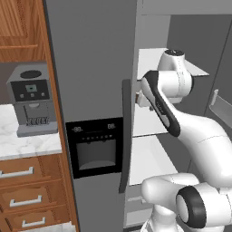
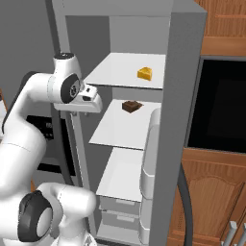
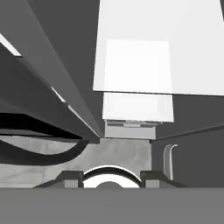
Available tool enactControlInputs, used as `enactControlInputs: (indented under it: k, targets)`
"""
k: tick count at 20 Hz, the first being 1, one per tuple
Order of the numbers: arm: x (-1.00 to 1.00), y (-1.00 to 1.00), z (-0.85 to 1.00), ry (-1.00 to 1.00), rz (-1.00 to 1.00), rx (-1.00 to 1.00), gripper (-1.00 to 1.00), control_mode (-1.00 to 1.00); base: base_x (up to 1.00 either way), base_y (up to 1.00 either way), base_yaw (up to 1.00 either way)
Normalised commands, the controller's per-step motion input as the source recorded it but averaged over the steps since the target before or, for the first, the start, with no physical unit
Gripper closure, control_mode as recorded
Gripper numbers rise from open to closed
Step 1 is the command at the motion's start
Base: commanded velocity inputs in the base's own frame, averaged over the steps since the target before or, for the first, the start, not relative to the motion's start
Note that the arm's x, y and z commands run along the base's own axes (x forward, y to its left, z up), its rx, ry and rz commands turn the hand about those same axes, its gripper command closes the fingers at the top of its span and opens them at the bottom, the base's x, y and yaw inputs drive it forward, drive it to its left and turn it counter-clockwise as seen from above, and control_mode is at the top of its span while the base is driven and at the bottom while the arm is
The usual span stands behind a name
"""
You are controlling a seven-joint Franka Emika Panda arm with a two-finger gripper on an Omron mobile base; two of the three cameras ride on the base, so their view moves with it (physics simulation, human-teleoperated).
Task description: Pick the cheese from the fridge and the cheese grater from the cabinet and place them next to the salad bowl.
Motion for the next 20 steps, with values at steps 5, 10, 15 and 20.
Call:
enactControlInputs:
  k: [5, 10, 15, 20]
  targets:
    - [-0.01, -0.05, 0.17, -0.25, 0.03, -0.06, -1.00, -1.00, 0.00, 0.00, 0.00]
    - [0.00, -0.69, 0.33, -0.64, 0.00, -0.09, -1.00, -1.00, 0.00, 0.00, 0.00]
    - [0.00, -0.95, 0.68, -0.25, 0.00, -0.08, -1.00, -1.00, 0.00, 0.00, 0.00]
    - [0.07, -0.56, 0.69, 0.04, -0.02, -0.08, -1.00, -1.00, 0.00, 0.00, 0.00]
